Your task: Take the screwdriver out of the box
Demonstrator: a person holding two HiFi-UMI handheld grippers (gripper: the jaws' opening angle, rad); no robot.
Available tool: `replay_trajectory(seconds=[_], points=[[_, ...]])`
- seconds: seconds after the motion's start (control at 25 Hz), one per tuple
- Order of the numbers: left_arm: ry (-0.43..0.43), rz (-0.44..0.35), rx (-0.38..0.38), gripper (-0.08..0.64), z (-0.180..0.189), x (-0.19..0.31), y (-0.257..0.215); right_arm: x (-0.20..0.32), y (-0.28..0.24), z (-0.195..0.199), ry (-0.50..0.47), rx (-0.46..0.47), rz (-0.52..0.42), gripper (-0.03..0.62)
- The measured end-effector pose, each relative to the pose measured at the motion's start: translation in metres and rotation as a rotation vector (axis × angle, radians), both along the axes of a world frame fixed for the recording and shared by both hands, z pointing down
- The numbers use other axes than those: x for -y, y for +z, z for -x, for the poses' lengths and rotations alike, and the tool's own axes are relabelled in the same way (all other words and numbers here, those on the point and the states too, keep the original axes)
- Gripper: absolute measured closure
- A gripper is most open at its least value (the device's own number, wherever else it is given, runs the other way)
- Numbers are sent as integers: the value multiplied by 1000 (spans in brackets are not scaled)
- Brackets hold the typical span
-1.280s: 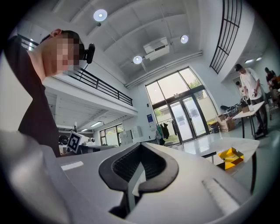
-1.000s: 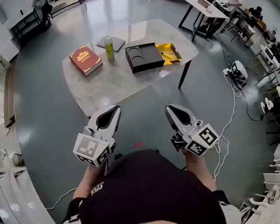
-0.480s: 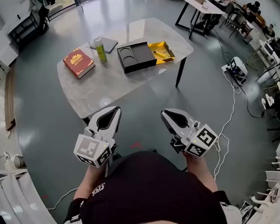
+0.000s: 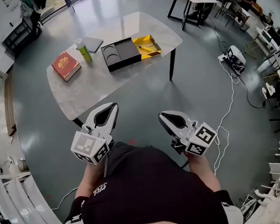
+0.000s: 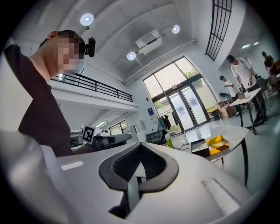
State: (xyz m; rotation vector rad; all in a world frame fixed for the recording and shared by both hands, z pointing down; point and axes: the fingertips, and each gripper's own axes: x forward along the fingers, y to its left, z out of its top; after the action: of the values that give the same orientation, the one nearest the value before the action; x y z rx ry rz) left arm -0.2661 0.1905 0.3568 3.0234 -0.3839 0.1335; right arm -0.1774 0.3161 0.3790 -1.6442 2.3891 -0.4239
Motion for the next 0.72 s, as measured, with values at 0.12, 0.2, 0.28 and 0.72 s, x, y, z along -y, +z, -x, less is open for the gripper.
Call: replay_trajectory(seconds=[0.12, 0.2, 0.28, 0.72], points=[[-4, 5, 7, 557, -13, -2, 3, -10, 9, -15, 9, 22, 12, 578], [7, 2, 13, 557, -22, -4, 4, -14, 12, -27, 24, 38, 10, 578], [21, 2, 16, 557, -32, -2, 5, -10, 12, -39, 43, 47, 4, 578], [96, 48, -11, 557, -110, 40, 13, 24, 11, -105, 104, 50, 29, 578]])
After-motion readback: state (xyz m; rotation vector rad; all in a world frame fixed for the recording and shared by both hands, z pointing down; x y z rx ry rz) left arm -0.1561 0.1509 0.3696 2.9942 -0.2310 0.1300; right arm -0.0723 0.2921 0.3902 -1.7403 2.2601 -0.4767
